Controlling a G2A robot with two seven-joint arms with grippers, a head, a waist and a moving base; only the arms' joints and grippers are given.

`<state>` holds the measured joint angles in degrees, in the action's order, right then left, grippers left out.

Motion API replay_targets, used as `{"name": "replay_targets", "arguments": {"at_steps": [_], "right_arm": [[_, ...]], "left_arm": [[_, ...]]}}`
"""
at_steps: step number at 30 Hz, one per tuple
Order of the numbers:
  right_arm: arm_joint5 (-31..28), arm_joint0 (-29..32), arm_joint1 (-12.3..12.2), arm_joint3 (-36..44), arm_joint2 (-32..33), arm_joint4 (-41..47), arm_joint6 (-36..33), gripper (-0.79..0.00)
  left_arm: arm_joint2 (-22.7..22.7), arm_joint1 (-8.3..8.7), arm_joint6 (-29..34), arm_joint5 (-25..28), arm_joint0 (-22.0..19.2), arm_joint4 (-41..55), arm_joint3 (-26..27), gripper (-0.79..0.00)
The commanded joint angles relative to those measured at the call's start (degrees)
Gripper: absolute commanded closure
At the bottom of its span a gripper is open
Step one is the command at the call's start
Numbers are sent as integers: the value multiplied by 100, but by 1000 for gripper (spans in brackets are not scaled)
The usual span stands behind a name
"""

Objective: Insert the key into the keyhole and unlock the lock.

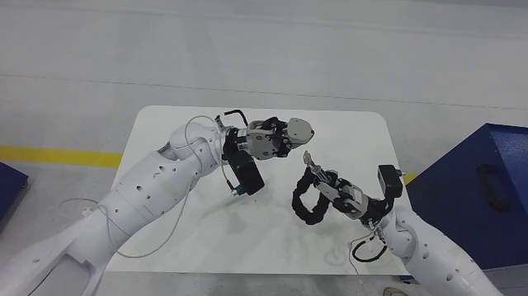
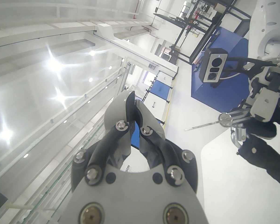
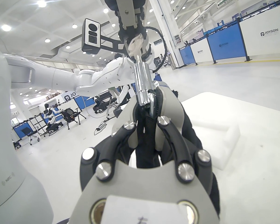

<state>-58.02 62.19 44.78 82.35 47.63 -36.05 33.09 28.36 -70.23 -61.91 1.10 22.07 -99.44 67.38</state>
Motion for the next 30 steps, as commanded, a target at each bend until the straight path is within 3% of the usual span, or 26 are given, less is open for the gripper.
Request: {"name": "replay_targets", "arguments": {"at_steps": [1,12,30], "right_arm": [[2,19,22,20,25,1,-65,0],[2,101,89,111,119,158,-351,0],[2,207,173,144,298,304,-588,0]], "left_arm": [[-35,-65,-87,61,-32,-60,-97,0],[-162,-315,-564,451,-301,-697,-500,0],[-51,-501,-701,704,-282,-1165,-673,0]]}}
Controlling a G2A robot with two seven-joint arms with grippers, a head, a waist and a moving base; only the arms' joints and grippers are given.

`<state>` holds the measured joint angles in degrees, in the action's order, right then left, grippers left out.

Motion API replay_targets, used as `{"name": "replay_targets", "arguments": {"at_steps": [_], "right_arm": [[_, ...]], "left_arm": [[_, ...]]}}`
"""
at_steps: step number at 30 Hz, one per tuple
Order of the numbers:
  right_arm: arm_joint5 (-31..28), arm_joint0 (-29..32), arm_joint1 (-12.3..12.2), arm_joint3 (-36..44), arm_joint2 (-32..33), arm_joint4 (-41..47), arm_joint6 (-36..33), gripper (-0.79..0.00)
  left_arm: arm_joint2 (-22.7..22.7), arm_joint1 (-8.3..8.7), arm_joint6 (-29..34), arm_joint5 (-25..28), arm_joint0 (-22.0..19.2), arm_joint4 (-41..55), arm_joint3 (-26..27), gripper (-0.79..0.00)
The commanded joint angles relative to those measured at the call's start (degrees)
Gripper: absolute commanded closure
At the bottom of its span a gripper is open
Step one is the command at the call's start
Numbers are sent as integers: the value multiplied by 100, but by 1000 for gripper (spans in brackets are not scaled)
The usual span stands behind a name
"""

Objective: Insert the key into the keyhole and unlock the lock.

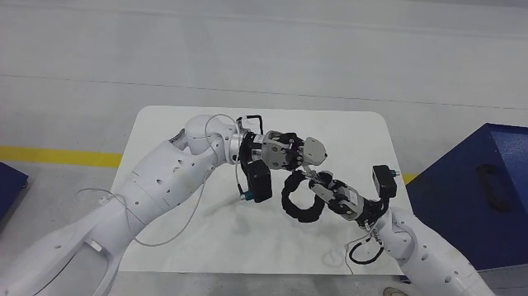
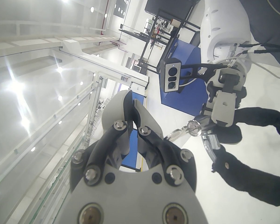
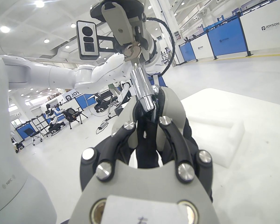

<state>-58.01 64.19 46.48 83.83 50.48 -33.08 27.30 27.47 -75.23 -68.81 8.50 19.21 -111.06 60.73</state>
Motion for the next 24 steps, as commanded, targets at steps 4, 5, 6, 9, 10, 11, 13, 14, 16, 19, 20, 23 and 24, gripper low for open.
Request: {"name": "replay_targets", "arguments": {"at_steps": [4,5,6,9,10,11,13,14,16,19,20,23,24], "right_arm": [[1,38,11,-32,96,56,3,0],[1,49,13,-41,121,70,13,0],[1,62,15,-46,138,93,16,0],[1,97,23,-73,167,180,-27,0],[1,106,25,-80,171,207,-36,0],[1,126,30,-109,173,276,-75,0],[1,130,36,-181,193,400,-157,0],[1,133,41,-222,191,501,-213,0],[1,130,46,-345,173,818,-422,0],[1,122,48,-384,159,964,-524,0],[1,122,48,-384,159,964,-524,0],[1,122,48,-384,159,964,-524,0],[1,122,48,-384,159,964,-524,0]], "left_arm": [[238,35,-7,-167,11,-62,-29,0],[301,52,0,-190,23,-69,-27,0],[365,72,0,-207,36,-79,-11,0],[537,137,17,-254,99,-163,57,0],[569,149,21,-257,119,-179,79,0],[632,170,49,-319,164,-216,133,0],[685,184,59,-364,229,-210,196,-785],[685,184,59,-364,229,-210,196,-785],[685,184,59,-364,229,-210,196,-785],[685,184,59,-364,229,-210,196,-785],[685,184,59,-364,229,-210,196,-785],[685,184,59,-364,229,-210,196,-785],[685,184,59,-364,229,-210,196,-785]]}}
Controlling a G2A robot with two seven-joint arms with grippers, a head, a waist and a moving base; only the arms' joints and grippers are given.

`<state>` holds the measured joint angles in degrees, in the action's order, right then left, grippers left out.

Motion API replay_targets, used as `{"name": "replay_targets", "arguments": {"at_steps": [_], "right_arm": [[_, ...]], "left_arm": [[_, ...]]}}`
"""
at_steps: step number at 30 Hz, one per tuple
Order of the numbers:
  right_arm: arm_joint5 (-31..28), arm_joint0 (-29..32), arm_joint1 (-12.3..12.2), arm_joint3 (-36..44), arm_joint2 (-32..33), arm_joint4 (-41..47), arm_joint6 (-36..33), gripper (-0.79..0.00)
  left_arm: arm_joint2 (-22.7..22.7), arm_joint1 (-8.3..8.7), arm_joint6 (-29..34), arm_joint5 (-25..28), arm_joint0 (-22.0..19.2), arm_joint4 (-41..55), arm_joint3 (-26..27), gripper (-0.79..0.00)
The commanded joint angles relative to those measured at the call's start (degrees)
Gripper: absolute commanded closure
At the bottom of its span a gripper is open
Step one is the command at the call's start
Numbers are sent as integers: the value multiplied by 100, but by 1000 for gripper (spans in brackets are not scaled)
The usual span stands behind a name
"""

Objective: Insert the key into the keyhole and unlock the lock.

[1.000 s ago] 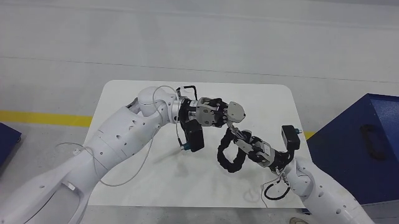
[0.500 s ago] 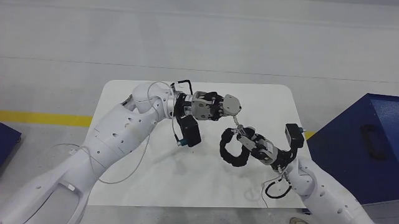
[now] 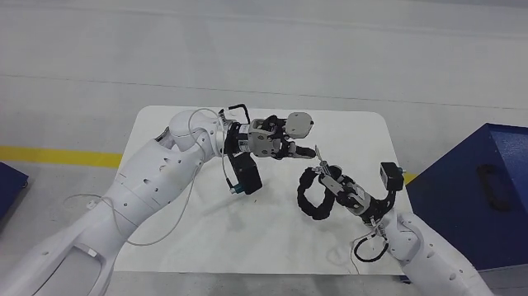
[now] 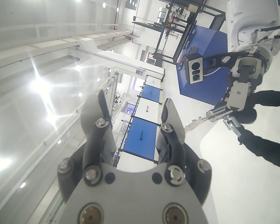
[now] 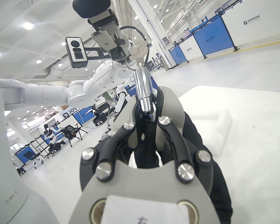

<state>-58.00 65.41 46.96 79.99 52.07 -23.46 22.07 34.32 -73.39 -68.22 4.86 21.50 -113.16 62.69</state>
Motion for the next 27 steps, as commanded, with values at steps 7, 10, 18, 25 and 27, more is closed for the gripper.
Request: {"name": "replay_targets", "arguments": {"at_steps": [7,10,18,25,27], "right_arm": [[247,-24,-39,91,819,-1225,340,0],[430,5,-5,62,1037,-1962,822,0],[650,-217,149,-384,1130,-3717,2225,0],[642,-297,191,-530,1088,-3970,2559,0],[642,-297,191,-530,1088,-3970,2559,0]], "left_arm": [[81,28,823,442,-96,-239,136,-785],[237,39,1572,1355,-149,115,355,-785],[902,-87,4165,2658,122,2876,882,-785],[995,-127,4410,2592,273,3564,937,-785],[995,-127,4410,2592,273,3564,937,-785]]}}
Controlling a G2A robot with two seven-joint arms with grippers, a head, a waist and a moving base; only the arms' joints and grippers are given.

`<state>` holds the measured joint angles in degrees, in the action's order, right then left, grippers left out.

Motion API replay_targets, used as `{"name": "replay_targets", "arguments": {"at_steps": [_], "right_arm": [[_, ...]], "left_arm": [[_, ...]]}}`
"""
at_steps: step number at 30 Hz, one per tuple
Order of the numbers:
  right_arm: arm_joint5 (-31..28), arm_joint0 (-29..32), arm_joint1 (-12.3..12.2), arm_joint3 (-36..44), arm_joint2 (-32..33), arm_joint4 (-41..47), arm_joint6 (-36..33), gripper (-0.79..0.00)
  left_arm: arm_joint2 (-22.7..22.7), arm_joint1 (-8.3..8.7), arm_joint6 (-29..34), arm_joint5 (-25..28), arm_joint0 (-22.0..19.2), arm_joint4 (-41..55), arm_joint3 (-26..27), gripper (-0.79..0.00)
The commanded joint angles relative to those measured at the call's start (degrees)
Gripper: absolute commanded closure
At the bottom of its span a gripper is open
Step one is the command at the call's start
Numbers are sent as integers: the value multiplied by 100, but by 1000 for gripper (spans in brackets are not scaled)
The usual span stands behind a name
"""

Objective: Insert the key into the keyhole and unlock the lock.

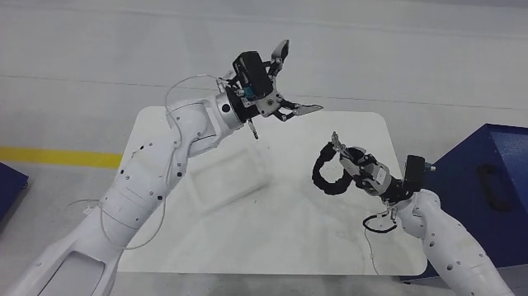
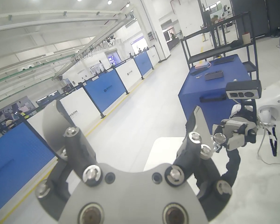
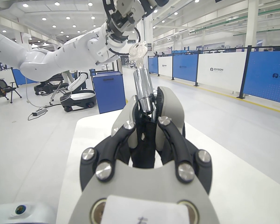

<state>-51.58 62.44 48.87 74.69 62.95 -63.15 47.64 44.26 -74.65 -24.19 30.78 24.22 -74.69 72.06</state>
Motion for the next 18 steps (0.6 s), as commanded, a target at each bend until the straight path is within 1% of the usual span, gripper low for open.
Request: {"name": "replay_targets", "arguments": {"at_steps": [1,2,3,4,5,7,8,9,11,14,16,18], "right_arm": [[125,10,0,27,20,-58,-75,0],[245,26,1,87,41,-122,-136,0],[432,72,3,191,85,-244,-164,0],[480,99,5,220,100,-286,-155,0],[529,121,8,241,123,-335,-139,0],[670,149,12,288,172,-520,-104,0],[728,172,13,312,196,-614,-62,0],[773,201,14,317,220,-728,-2,0],[803,223,18,293,246,-868,55,0],[956,231,23,279,303,-1116,122,0],[1034,245,30,249,345,-1159,133,0],[1180,231,33,257,391,-1234,93,0]], "left_arm": [[58,-18,118,64,136,240,-116,-785],[127,-38,393,73,180,721,-184,-785],[225,-87,1146,44,151,1606,-214,-785],[258,-108,1509,72,141,2051,-205,-785],[340,-135,2063,38,138,2832,-204,-785],[531,-189,3254,-346,95,4612,-59,-785],[643,-203,3823,-765,85,5414,4,-785],[780,-214,4512,-1375,25,6237,208,-785],[976,-221,5357,-2292,43,7378,365,-785],[1101,-219,6136,-3435,6,8094,513,-785],[1136,-245,6418,-4059,-1,8599,605,-785],[1138,-252,6438,-4120,-3,8682,631,-785]]}}
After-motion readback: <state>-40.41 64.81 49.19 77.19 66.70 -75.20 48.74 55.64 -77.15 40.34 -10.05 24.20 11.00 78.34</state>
